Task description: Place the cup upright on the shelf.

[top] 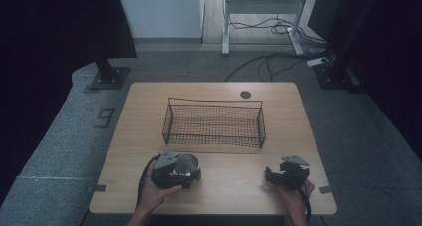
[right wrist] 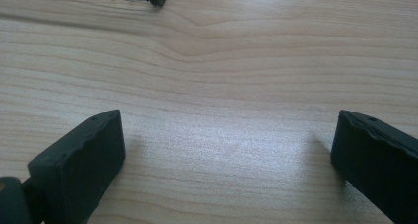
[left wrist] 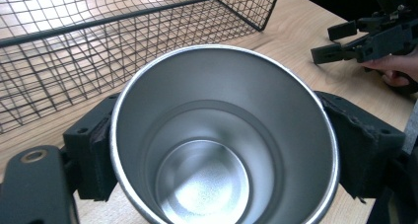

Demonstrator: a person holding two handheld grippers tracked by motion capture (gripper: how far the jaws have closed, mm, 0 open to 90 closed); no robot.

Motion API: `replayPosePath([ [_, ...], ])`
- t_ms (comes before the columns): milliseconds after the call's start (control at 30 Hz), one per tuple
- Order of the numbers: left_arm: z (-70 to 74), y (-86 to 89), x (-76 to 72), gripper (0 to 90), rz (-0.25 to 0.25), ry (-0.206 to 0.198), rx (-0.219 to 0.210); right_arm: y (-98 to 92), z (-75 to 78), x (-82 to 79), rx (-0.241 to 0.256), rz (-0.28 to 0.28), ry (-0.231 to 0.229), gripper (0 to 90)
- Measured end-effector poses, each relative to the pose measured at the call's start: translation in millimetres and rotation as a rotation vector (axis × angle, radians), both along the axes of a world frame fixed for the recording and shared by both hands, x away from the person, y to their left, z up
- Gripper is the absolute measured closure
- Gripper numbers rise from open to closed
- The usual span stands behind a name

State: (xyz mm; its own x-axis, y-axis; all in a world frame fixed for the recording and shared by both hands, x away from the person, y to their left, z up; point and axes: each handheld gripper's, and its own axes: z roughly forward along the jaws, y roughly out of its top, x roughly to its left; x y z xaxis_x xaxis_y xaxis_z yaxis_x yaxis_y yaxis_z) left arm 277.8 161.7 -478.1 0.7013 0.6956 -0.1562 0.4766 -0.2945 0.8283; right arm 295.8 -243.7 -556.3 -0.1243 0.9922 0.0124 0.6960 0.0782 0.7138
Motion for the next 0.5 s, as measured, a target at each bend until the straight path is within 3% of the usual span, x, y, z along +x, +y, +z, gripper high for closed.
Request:
replayPosePath([
  [500,13.0,11.1,5.0,14.4,0.041,-0.019,-0.023,0.0,0.0,0.0,0.000,0.001,0.000,0.0],
])
